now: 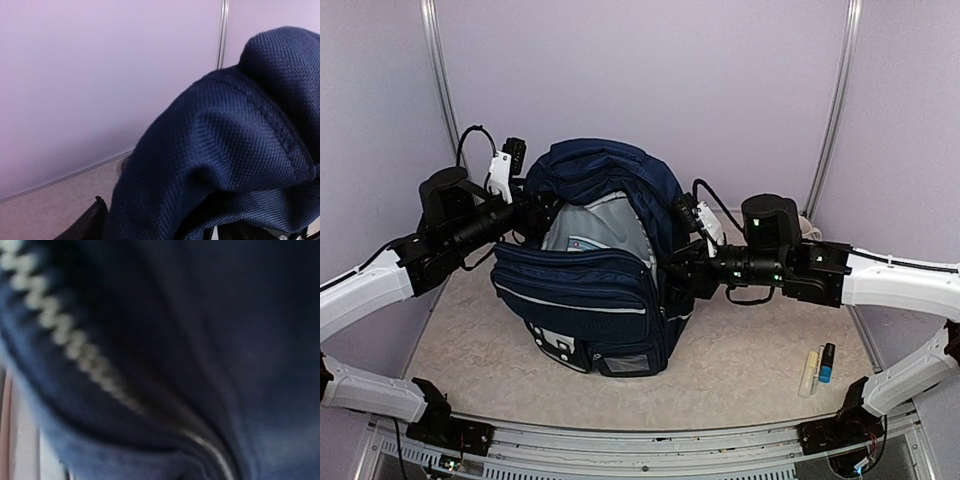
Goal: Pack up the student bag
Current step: Open the lower front pocket of the student bag, then pick up the pen from the center of the board, then place the pen in the lower front pocket of the bag.
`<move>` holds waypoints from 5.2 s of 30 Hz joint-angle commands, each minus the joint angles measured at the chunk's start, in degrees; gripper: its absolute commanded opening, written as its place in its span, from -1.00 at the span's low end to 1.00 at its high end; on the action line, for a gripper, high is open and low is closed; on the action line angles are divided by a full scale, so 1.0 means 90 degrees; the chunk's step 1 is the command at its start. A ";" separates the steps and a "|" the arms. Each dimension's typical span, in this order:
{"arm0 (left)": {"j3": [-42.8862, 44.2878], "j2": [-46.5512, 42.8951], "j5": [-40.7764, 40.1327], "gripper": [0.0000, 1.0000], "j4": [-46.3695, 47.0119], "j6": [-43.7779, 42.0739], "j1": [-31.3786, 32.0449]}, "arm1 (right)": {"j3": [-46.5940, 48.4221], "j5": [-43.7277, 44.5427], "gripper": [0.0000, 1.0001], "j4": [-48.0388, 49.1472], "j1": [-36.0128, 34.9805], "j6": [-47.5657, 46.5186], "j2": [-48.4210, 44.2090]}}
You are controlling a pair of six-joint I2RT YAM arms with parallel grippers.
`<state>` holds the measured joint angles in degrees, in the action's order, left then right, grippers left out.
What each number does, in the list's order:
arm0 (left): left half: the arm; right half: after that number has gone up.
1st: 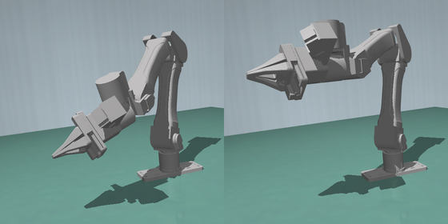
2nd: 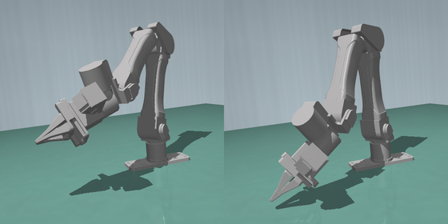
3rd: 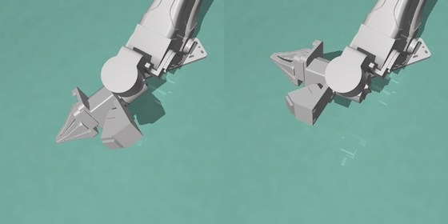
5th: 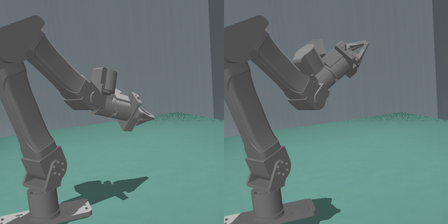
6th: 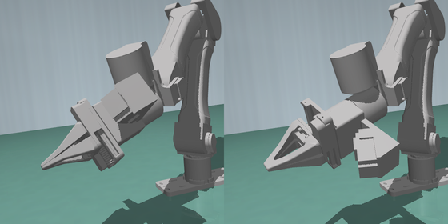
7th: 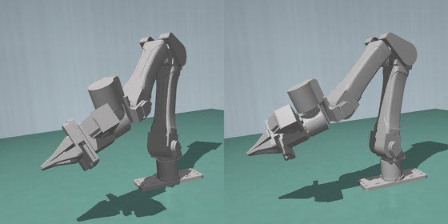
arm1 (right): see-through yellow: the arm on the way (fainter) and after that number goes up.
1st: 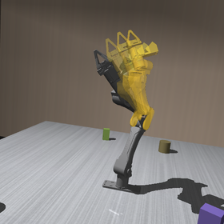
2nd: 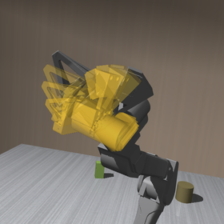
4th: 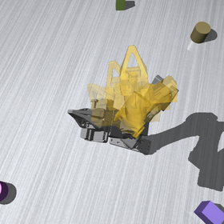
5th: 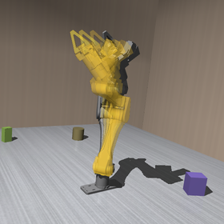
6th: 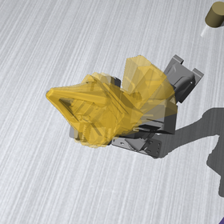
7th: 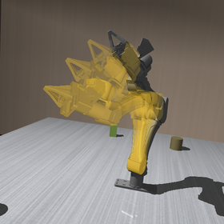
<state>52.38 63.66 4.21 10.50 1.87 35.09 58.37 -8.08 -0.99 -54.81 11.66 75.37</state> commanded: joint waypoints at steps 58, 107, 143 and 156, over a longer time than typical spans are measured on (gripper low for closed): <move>0.2260 0.0205 0.0343 -1.00 -0.4223 -0.2858 0.2768 | -0.0612 -0.0459 -0.14 -0.0654 0.0691 -0.0753 -0.1603; 0.1949 0.0094 0.0461 -1.00 -0.4103 -0.2881 0.2988 | -0.1977 0.0380 -1.00 0.1753 -0.0449 -0.1797 -0.1075; 0.1975 0.0160 0.0569 -1.00 -0.4150 -0.2855 0.3051 | -0.2225 -0.3335 -0.09 0.2755 0.0818 -0.1392 0.0330; 0.2003 0.0264 0.0598 -1.00 -0.4194 -0.2932 0.3090 | -0.2585 -0.3543 -0.90 0.2948 0.0820 -0.1111 -0.0225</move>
<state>70.72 64.62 8.62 -25.78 -25.02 62.67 36.38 -39.86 23.86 -47.48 1.41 77.56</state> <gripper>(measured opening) 0.068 0.107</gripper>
